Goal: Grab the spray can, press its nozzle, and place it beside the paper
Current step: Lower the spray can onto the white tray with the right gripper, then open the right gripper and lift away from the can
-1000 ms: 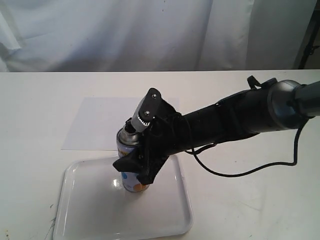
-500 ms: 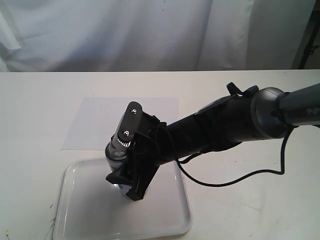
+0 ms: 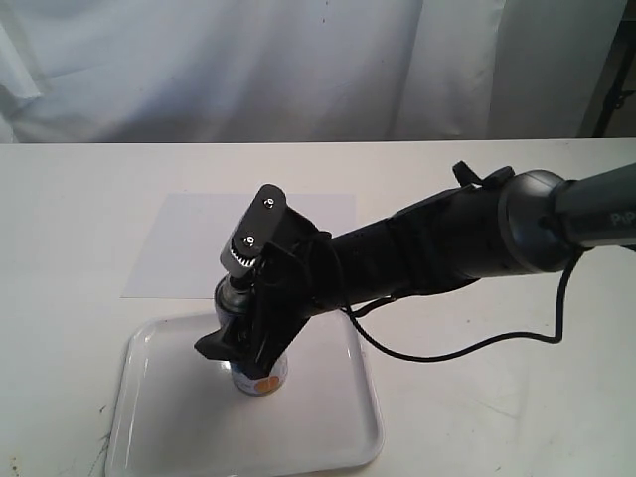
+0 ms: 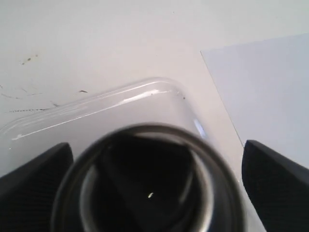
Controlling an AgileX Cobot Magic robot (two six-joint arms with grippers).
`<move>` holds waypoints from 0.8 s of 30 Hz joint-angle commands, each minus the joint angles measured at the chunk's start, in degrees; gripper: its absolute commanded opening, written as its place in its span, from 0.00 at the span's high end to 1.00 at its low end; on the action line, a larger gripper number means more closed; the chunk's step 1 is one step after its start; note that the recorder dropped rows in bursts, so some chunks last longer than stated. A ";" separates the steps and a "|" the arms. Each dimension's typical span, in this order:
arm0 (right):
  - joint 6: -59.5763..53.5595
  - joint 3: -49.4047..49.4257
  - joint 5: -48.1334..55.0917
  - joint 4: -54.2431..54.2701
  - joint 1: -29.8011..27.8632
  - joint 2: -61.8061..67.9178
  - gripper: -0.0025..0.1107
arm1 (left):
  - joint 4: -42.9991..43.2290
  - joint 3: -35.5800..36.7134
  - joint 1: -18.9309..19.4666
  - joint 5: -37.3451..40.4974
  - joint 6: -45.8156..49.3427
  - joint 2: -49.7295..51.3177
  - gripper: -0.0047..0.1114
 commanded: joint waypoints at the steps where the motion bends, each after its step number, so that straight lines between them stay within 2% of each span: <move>1: 0.38 -0.34 -0.59 1.05 0.10 -1.28 0.21 | -0.23 0.19 0.07 0.18 0.02 -0.31 0.96; 12: 3.75 -0.34 -9.09 0.95 0.10 -15.26 0.21 | -0.23 0.19 0.07 0.18 0.02 -0.31 0.96; 16: 7.12 -0.34 -12.12 0.95 0.10 -19.74 0.26 | -0.23 0.19 0.07 0.18 0.02 -0.31 0.96; 18: 9.43 -0.34 -13.27 0.95 0.10 -21.84 0.31 | -0.23 0.19 0.07 0.18 0.02 -0.31 0.96; 22: 18.85 -0.34 -14.76 0.30 0.10 -24.87 0.49 | -0.23 0.19 0.07 0.18 0.02 -0.31 0.96; 24: 21.94 -0.34 -15.73 -2.58 0.10 -26.02 0.66 | -0.23 0.19 0.07 0.18 0.02 -0.31 0.96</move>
